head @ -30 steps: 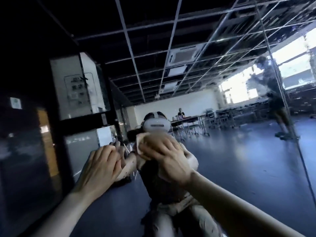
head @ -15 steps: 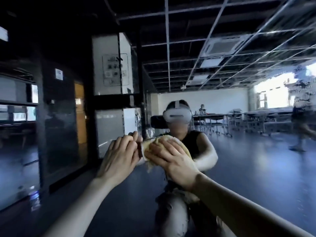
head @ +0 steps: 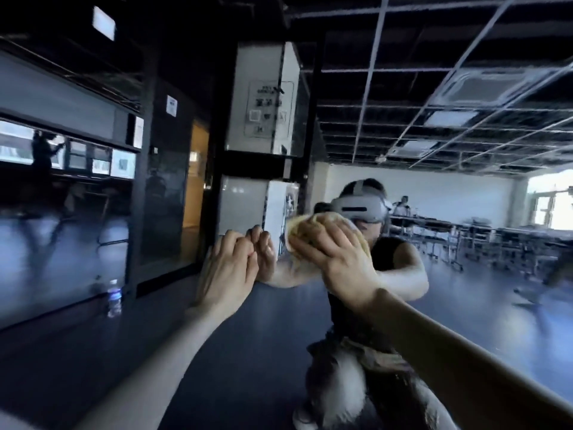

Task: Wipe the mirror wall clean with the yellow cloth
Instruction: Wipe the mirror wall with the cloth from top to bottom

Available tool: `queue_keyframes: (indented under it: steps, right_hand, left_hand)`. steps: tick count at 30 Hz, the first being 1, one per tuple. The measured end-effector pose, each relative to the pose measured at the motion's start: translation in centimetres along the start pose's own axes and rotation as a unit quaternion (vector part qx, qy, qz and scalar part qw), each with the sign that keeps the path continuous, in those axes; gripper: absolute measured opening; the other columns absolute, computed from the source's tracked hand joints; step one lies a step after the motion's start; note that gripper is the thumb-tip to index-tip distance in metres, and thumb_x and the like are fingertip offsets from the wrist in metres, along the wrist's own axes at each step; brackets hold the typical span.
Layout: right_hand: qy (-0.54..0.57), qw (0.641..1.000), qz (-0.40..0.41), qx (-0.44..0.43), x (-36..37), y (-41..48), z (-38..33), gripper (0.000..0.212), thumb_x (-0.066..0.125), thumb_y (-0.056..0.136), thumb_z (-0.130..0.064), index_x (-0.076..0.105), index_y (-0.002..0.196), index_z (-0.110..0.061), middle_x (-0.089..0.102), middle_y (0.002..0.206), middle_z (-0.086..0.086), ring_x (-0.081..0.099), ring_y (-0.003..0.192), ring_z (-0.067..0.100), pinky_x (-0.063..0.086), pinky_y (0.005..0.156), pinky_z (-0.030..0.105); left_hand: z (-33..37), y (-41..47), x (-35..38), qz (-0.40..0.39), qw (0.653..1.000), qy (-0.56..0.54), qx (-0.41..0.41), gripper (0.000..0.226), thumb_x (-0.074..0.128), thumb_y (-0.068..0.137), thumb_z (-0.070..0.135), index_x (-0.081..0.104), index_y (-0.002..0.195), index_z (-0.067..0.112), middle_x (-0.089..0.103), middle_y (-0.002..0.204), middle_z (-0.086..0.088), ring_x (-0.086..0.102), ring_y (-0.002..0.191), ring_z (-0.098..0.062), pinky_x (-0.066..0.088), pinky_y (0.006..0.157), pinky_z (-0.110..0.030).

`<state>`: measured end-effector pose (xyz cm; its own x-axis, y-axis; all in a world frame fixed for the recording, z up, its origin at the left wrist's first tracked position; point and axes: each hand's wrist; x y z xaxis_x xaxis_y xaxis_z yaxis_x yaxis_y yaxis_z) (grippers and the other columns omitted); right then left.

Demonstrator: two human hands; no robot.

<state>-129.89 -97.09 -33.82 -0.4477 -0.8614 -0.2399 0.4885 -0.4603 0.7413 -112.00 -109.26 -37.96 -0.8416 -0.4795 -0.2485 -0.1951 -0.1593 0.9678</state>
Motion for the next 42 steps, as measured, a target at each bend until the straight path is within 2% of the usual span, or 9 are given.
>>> queue_keyframes:
  steps: [5,13,16,20,27,35,37,39,42]
  right_hand:
    - [0.0,0.983,-0.021,-0.183,1.6,-1.8,-1.9,0.03,0.045,0.095,-0.024,0.066,0.116,-0.027,0.064,0.115,-0.002,0.054,0.113,0.026,0.035,0.099,0.038]
    - [-0.033,0.999,-0.033,0.005,2.0,11.7,-1.7,0.067,0.07,0.059,-0.016,0.061,0.125,-0.025,0.059,0.12,0.01,0.049,0.114,0.035,0.026,0.099,0.041]
    - [-0.033,0.999,0.017,0.031,3.0,12.2,-3.4,0.05,0.049,0.075,-0.014,0.063,0.122,-0.025,0.06,0.116,0.01,0.05,0.114,0.039,0.024,0.1,0.042]
    - [-0.016,0.999,0.033,0.01,4.0,10.4,-5.1,0.054,0.04,0.075,-0.012,0.063,0.123,-0.022,0.06,0.119,0.01,0.036,0.115,0.034,0.024,0.099,0.042]
    - [0.079,0.989,-0.008,-0.125,4.5,2.6,-8.7,0.042,0.035,0.088,-0.021,0.071,0.111,-0.021,0.06,0.115,0.001,0.047,0.111,0.03,0.031,0.099,0.044]
    - [0.114,0.967,-0.119,-0.197,2.5,-2.2,-6.7,0.039,0.042,0.081,-0.03,0.072,0.106,-0.031,0.066,0.116,-0.006,0.047,0.114,0.021,0.033,0.1,0.035]
    - [0.185,0.964,-0.142,-0.129,1.8,-1.8,-6.5,0.04,0.041,0.082,-0.029,0.072,0.108,-0.03,0.064,0.121,-0.004,0.053,0.115,0.023,0.039,0.101,0.035]
    - [0.299,0.949,-0.101,0.012,0.1,-2.0,-7.0,0.038,0.046,0.087,-0.017,0.064,0.12,-0.024,0.056,0.132,0.002,0.051,0.124,0.022,0.039,0.106,0.036]
    - [0.438,0.874,0.016,0.211,-3.1,-4.6,-8.0,0.04,0.062,0.079,0.005,0.056,0.117,-0.006,0.057,0.114,-0.01,0.045,0.114,-0.009,0.039,0.098,0.018]
  left_hand:
    - [-2.3,-4.4,0.9,-0.018,1.0,0.0,0.017,0.019,0.038,0.085,0.023,0.048,0.072,0.012,0.049,0.086,-0.006,0.04,0.076,-0.019,0.028,0.065,-0.032]
    - [-5.3,-3.0,-1.0,-0.014,1.0,-0.011,0.0,0.02,0.042,0.082,0.022,0.053,0.071,0.01,0.054,0.086,-0.007,0.046,0.077,-0.018,0.033,0.066,-0.028]
    - [-6.4,-3.8,-1.0,-0.001,1.0,-0.022,-0.005,0.018,0.044,0.082,0.021,0.053,0.072,0.009,0.053,0.086,-0.006,0.042,0.079,-0.016,0.028,0.067,-0.025]
    - [-7.1,-5.9,0.0,-0.006,0.998,-0.041,-0.037,0.016,0.044,0.08,0.02,0.051,0.071,0.01,0.051,0.084,-0.006,0.047,0.077,-0.02,0.034,0.069,-0.028]
    - [-2.8,-8.6,2.1,-0.007,0.975,-0.104,-0.195,0.025,0.042,0.078,0.028,0.056,0.073,0.008,0.053,0.085,-0.01,0.057,0.072,-0.031,0.049,0.062,-0.039]
    - [2.9,-10.4,3.0,-0.027,0.95,-0.159,-0.268,0.007,0.061,0.075,0.011,0.058,0.071,0.006,0.056,0.078,-0.015,0.057,0.075,-0.035,0.031,0.064,-0.027]
    - [4.4,-9.0,2.1,0.017,0.916,-0.221,-0.333,0.009,0.057,0.086,0.007,0.056,0.078,0.004,0.059,0.082,-0.019,0.059,0.079,-0.036,0.028,0.062,-0.025]
    - [6.2,-6.8,0.7,0.036,0.836,-0.323,-0.442,0.014,0.05,0.094,0.02,0.053,0.088,0.008,0.061,0.088,-0.015,0.058,0.084,-0.03,0.036,0.064,-0.026]
    - [9.3,-5.2,-0.3,0.033,0.728,-0.506,-0.462,0.009,0.06,0.086,0.035,0.058,0.087,0.026,0.066,0.091,-0.005,0.063,0.084,-0.024,0.051,0.064,-0.027]
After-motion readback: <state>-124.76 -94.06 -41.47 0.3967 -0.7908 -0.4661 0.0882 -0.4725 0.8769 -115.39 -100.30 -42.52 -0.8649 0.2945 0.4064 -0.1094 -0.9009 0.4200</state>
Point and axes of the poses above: each hand's wrist, its own y-axis towards the middle knuckle, its own x-axis out of the palm, z = x × y
